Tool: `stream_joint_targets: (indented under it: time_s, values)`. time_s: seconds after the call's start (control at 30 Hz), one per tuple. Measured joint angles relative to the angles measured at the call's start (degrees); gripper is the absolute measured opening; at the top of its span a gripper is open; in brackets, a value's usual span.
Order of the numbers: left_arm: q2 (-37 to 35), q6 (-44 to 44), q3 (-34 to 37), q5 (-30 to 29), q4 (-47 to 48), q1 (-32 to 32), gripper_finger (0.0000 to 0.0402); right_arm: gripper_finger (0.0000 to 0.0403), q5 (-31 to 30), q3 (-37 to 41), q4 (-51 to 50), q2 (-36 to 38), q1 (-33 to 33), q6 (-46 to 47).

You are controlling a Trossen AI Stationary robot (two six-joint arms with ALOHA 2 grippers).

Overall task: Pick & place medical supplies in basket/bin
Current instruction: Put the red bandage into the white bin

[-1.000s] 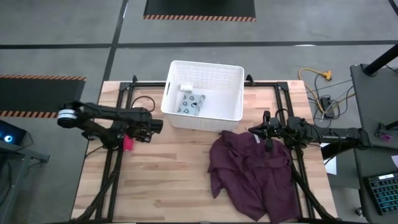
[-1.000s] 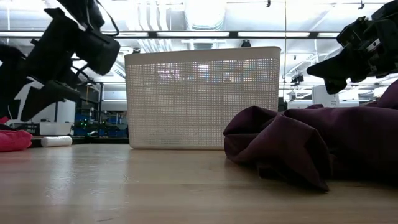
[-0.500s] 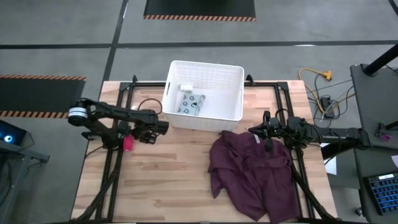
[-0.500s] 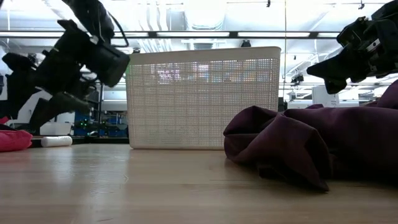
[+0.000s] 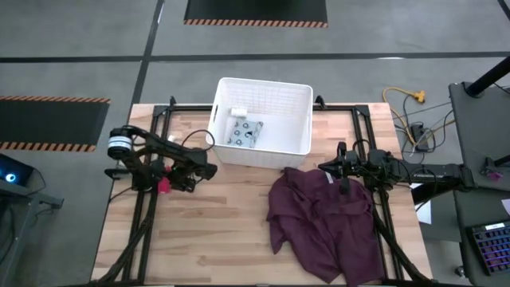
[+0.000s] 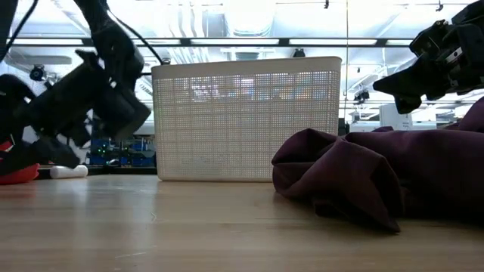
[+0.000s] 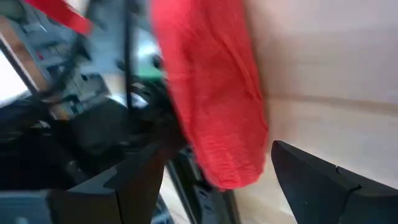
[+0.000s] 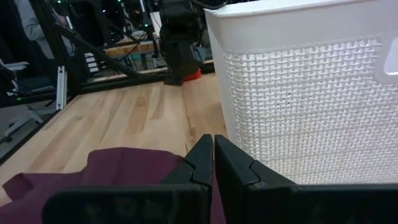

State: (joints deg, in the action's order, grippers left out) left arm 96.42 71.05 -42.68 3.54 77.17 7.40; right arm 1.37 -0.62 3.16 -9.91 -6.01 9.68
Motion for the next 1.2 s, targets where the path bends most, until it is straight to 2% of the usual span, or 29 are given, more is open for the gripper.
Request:
stream_joint_targets:
  time_s: [0.27, 0.37, 0.47, 0.67, 0.77, 1.03, 1.2]
  values:
    - [5.07, -1.91, 0.62, 1.23, -4.34, 0.01, 0.0274, 0.0009, 0.01, 0.0, -0.02, -0.06, 0.0, -0.86]
    - [5.8, -2.26, 0.67, 1.48, -4.82, 0.02, 0.0259, 0.0009, 0.01, 0.0, -0.02, -0.03, 0.01, -0.84]
    - [5.64, -3.63, 1.26, 1.67, -5.71, 0.04, 0.0223, 0.0009, 0.02, 0.0, -0.02, 0.02, 0.01, -0.79]
    - [5.32, -4.54, 2.19, 1.6, -6.08, 0.09, 0.0126, 0.0009, 0.02, 0.0, -0.04, 0.0, 0.01, -0.68]
    - [4.69, -5.86, 2.06, 1.72, -6.24, 0.05, 0.0093, 0.0009, 0.02, 0.0, -0.03, 0.02, 0.0, -0.7]
    - [-1.83, -9.78, -1.4, 5.6, -5.98, 0.02, 0.0074, 0.0009, 0.02, 0.0, -0.23, 0.0, -0.01, -0.68]
    - [-10.28, -19.16, -6.15, 10.56, -6.85, -0.51, 0.0073, 0.0009, 0.02, 0.0, -0.24, 0.0, 0.01, -0.7]
